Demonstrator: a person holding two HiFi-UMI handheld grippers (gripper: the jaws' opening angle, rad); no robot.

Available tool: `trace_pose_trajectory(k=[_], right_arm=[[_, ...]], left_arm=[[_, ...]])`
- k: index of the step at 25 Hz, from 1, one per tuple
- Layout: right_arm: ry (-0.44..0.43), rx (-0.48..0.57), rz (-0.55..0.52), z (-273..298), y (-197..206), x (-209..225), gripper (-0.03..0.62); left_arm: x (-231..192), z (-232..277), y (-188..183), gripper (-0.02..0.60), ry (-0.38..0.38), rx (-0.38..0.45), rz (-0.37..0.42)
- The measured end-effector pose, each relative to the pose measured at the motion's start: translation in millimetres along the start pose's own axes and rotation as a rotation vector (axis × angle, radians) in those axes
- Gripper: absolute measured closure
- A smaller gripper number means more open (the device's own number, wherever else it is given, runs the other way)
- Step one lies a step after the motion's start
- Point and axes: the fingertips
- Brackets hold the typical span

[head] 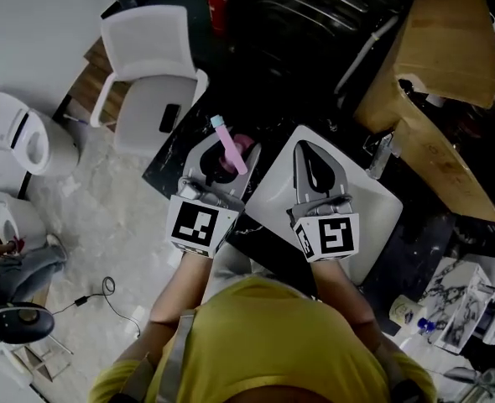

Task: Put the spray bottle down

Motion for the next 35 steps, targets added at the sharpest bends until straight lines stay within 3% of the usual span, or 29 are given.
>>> trace_pose_trajectory(k=[16, 35], right_arm=[[0.113, -0.054, 0.010, 86, 31, 27, 0.595], [0.153, -0.103, -0.006, 169, 86, 63, 0.595]], left_arm=[[-67, 101, 9, 0.422, 0.128, -0.066, -0.005], [-118, 211, 43, 0.422, 0.160, -0.081, 0.005]])
Point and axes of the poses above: the fingertips, and each gripper's own axes: z forward along the fingers, x to its right, y out of its underside, and after that the axes turned 12 degrees about -z, right-handed
